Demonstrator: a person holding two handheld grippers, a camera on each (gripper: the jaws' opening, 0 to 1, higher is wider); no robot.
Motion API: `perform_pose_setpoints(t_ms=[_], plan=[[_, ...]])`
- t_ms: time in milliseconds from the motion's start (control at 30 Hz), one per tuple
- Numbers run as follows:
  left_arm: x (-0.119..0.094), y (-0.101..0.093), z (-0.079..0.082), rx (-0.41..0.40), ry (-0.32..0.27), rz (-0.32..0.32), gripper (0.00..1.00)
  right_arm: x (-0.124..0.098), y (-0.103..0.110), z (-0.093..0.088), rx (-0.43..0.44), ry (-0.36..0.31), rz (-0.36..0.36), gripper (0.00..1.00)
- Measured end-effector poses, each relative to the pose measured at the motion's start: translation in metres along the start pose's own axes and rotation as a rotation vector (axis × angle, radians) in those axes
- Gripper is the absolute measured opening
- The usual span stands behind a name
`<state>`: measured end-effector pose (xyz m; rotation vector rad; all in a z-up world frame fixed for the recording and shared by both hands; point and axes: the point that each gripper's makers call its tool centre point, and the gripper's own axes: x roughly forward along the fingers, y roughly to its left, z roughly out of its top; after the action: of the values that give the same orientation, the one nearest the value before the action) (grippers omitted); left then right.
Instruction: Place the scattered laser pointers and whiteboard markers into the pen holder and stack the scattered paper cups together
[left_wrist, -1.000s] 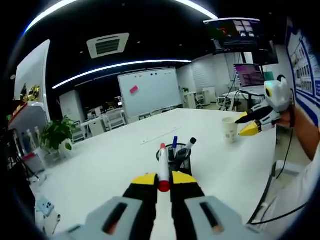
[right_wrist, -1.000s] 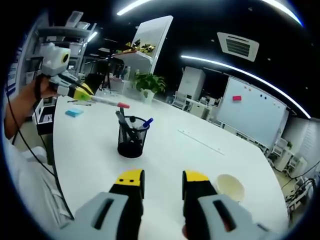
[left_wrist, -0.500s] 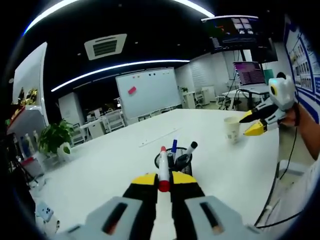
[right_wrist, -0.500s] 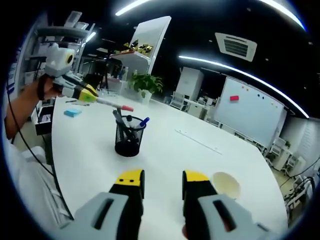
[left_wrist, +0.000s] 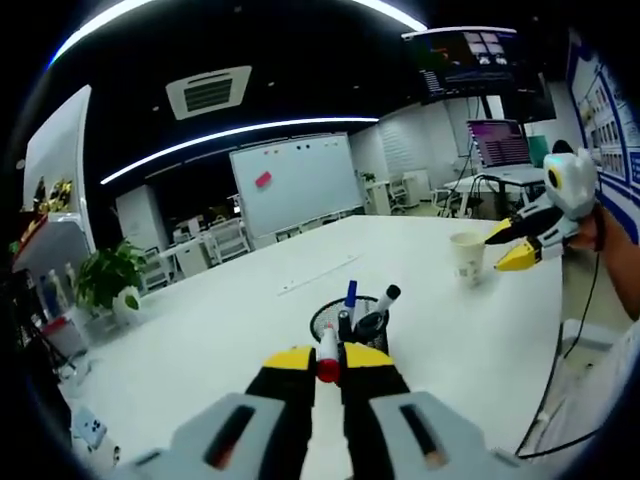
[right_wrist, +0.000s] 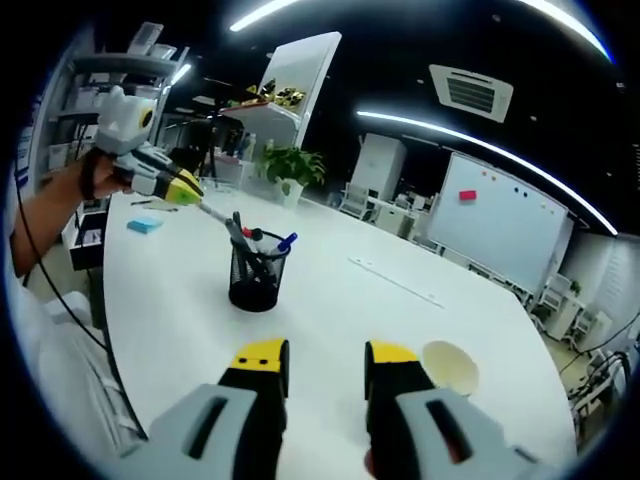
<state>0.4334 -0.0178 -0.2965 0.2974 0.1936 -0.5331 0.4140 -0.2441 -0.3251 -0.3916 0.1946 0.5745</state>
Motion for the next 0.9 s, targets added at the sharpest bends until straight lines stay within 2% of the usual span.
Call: perform_pose_setpoints(t_ms=[300,467,900], plan=[[0.009,-0.002,0.002,0.007,-0.003,-0.011,0.1,-0.007,-0.004,0.001,-0.006,0.002,-0.008,0.3],[0.012,-0.002,0.001,0.012,-0.003,-0.016,0.1,-0.012,-0.004,0.009,-0.035,-0.016,-0.001,0.31],[0.023,-0.007,0.005,0.028,-0.012,-0.029,0.11,-0.018,-0.014,0.005,-0.04,0.002,-0.021,0.31]])
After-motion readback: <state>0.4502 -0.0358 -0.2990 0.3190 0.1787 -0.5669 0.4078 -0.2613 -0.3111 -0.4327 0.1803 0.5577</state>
